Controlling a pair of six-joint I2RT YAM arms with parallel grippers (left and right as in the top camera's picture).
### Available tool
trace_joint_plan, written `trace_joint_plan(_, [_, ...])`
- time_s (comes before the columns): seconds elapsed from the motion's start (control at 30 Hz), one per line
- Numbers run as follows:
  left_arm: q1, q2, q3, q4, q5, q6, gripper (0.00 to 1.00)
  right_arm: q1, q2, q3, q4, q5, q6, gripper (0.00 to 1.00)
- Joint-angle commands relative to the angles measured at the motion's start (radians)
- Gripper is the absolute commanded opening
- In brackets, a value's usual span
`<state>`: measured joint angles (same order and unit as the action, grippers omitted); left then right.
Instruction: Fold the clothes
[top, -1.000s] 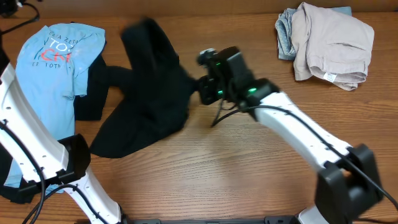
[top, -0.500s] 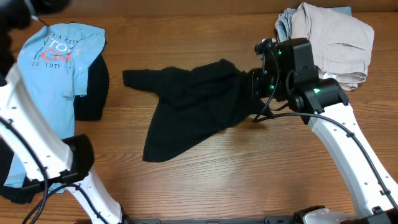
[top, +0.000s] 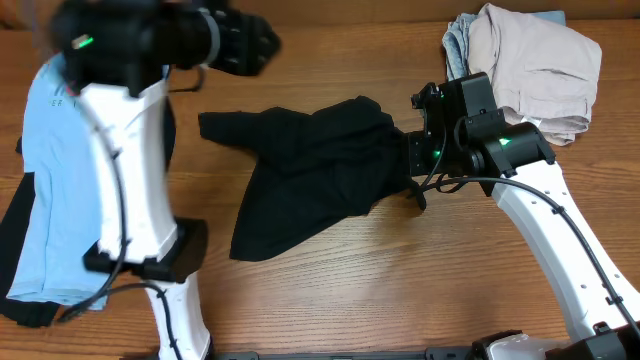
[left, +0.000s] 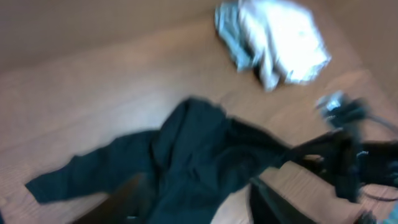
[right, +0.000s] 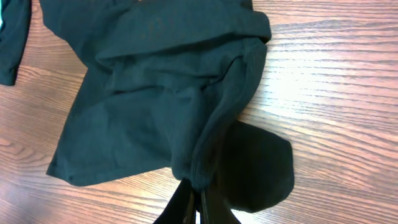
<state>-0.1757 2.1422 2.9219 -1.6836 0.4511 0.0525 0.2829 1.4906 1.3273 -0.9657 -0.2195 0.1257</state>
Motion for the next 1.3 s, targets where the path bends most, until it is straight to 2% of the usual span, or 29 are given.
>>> trace_joint_plan(0.0, [-0.036,0.085,-0.112,-0.006,-0.085,0.069,0.61,0.002,-0.002,0.014,0.003,0.025,-0.010,0.04])
trace_joint_plan(0.43, [-0.143,0.232,-0.386,0.043,-0.128,0.145,0.68,-0.057,-0.002,0.014,-0.013,0.035,-0.010,0.04])
trace_joint_plan(0.83, [-0.219,0.240,-0.576,0.235,-0.306,0.154,0.66,-0.064,-0.002,0.014,-0.028,0.036,-0.002,0.04])
trace_joint_plan(1.27, [-0.221,0.241,-0.672,0.291,-0.304,0.233,0.65,-0.064,-0.002,0.014,-0.027,0.036,-0.002,0.04])
